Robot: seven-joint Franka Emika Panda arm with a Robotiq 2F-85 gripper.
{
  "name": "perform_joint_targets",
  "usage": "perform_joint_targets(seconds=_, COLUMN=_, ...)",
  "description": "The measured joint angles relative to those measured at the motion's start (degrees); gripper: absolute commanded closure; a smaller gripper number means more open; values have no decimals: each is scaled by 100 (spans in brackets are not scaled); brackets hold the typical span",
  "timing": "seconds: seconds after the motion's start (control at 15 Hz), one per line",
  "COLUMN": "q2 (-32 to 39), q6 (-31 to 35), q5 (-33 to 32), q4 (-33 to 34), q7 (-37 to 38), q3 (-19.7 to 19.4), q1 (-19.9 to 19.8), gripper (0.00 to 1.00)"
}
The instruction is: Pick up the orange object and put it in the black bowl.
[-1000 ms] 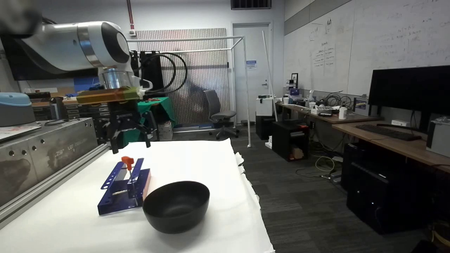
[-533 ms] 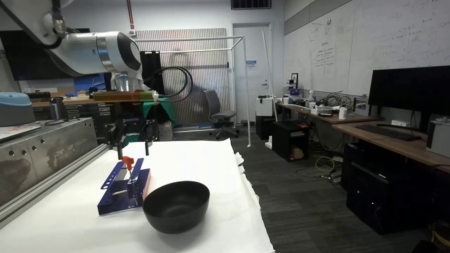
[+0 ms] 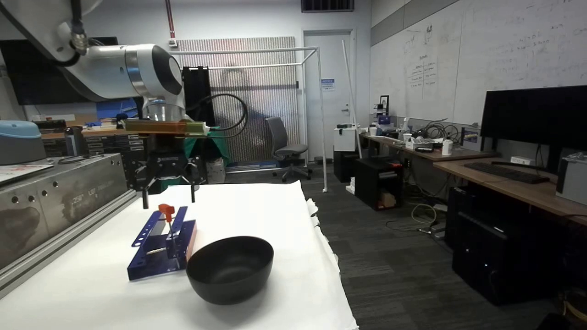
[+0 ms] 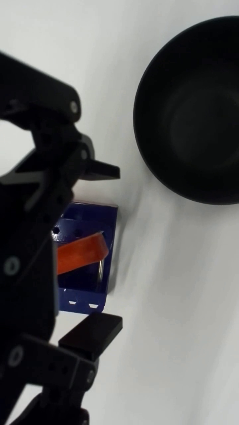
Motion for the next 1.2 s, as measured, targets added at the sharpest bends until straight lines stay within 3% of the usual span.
perform_joint_targets(seconds=0.33, q2=112, q6=211, q5=16, q4=-3, q7=-120, q3=54, q1=34, gripper=0)
perform_joint_targets(seconds=0.4, q2=148, q6=268, q5=17, q4=-3, q7=-124, q3=59, q1=44, gripper=25)
perform_joint_targets(seconds=0.53, q2=223, q6=413, q5=19, q4=-3, q7=-126, q3=69, q1=57, gripper=32)
perform_joint_targets(seconds=0.73, q2=317, q6=595, q5=19, q4=-3, q7=-126, q3=74, q1=80, gripper=58)
perform_joint_targets(seconds=1.07, q2=350, q6=685, q5=19, q4=0, q7=-126, q3=76, q1=106, gripper=93)
perform_joint_targets(seconds=1.2, q2=333, q6=685, q5=12, q4=-1, q7=-126, q3=75, q1=107, gripper=92)
